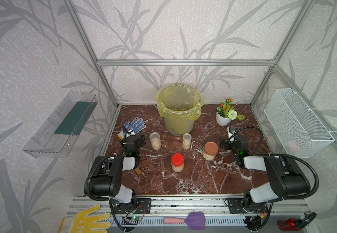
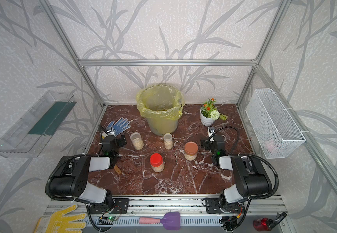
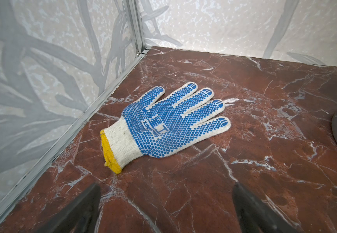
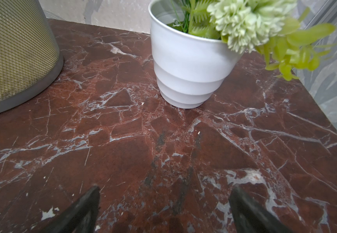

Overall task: Empty expired oatmeal from jars
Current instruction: Pick up the jar from the center of the board.

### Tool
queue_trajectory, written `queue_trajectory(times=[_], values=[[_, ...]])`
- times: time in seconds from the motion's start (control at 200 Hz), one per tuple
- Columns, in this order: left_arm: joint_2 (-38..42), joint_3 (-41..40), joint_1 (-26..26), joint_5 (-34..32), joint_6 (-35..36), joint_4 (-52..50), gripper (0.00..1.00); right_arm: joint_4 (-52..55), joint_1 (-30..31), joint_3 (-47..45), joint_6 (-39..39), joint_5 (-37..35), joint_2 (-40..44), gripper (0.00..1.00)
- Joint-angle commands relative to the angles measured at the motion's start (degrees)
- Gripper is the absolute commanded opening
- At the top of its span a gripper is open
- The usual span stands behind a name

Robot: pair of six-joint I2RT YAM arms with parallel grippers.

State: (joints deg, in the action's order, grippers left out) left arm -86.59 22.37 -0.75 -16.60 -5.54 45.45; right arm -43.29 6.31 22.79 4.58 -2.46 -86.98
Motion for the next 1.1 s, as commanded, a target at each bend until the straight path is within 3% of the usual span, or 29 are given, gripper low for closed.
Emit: queue_trajectory(times=[0.0, 0.8, 1.095], values=[[-0.55, 1.01, -0.08, 0.34, 1.15, 0.69, 0.99, -0.93, -0.07, 1.74, 0.25, 0.26, -0.47, 0.99], [-0.41, 1.20, -0.12, 0.62, 1.46, 0.65, 0.99, -1.25, -0.04, 1.54, 0.30, 0.21, -0.34, 0.99], [11.38, 8.94, -0.12, -2.19, -0.64, -23.38, 0.99, 19.89, -0.05, 9.64, 0.28, 2.31, 7.53, 0.99]])
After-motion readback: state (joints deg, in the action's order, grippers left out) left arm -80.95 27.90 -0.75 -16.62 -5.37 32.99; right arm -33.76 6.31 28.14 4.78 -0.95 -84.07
